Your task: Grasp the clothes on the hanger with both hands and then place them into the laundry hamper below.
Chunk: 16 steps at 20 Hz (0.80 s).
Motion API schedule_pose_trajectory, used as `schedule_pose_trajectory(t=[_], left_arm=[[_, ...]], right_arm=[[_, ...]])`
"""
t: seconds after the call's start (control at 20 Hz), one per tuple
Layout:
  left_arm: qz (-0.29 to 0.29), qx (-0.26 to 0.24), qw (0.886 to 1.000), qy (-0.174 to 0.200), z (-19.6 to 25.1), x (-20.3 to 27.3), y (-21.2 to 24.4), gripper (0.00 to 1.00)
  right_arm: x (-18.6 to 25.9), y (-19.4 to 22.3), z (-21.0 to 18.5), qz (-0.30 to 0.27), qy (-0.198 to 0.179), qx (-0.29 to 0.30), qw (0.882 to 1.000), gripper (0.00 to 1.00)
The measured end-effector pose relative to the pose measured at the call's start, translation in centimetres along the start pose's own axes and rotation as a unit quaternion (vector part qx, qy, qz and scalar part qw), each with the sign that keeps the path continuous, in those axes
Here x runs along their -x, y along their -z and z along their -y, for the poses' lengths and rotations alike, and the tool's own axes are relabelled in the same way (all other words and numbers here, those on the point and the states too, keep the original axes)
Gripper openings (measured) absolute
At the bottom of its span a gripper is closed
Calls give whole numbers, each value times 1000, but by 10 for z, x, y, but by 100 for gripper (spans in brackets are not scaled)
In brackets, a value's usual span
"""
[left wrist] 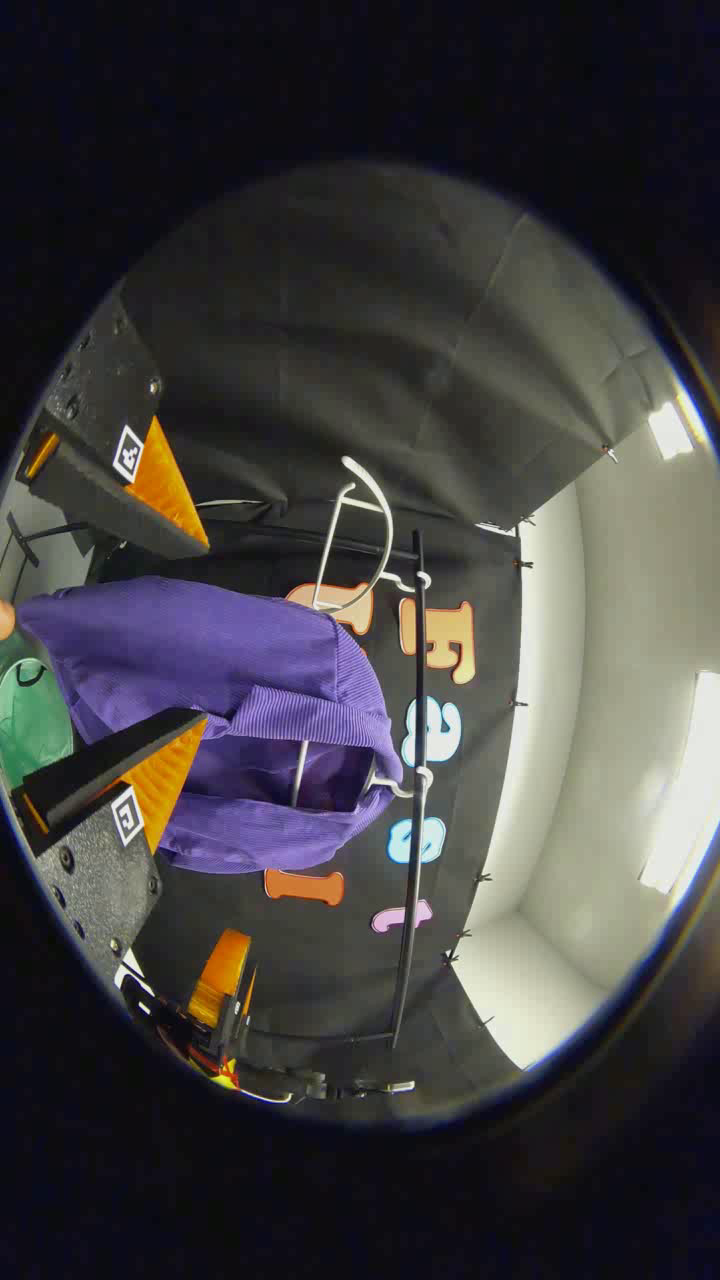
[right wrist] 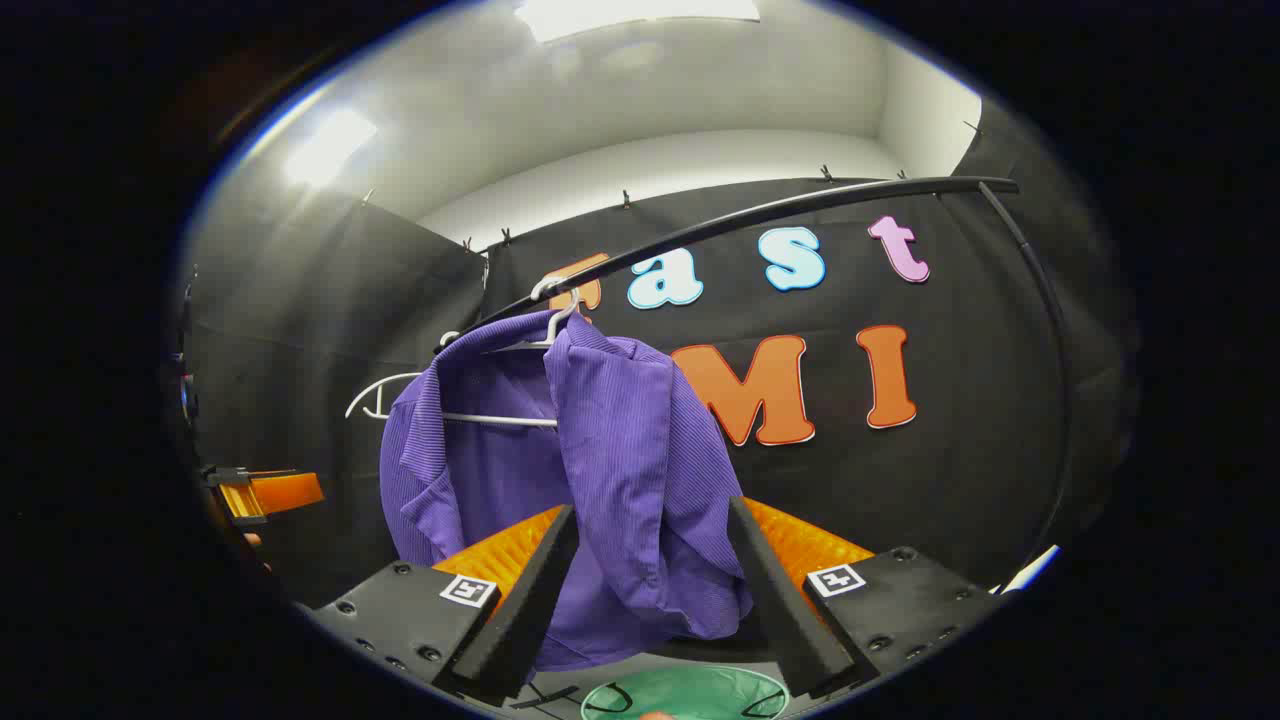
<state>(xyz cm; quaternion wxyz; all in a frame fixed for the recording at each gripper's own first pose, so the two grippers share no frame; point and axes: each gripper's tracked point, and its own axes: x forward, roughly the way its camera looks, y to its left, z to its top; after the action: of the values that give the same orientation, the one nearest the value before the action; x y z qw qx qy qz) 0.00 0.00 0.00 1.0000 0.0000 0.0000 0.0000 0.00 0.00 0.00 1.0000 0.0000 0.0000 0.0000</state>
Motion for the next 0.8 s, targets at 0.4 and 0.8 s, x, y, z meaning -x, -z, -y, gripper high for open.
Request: schedule_pose_trajectory(t=[0.4,0.8], left_arm=[[27,-23,999,6,13,3,-21,92],[8,-27,999,24,31,-8,-10,95]], right_arm=[[18,-21,10,15,19,6,1000,89],[16,-19,14,15,28,5,999,97]])
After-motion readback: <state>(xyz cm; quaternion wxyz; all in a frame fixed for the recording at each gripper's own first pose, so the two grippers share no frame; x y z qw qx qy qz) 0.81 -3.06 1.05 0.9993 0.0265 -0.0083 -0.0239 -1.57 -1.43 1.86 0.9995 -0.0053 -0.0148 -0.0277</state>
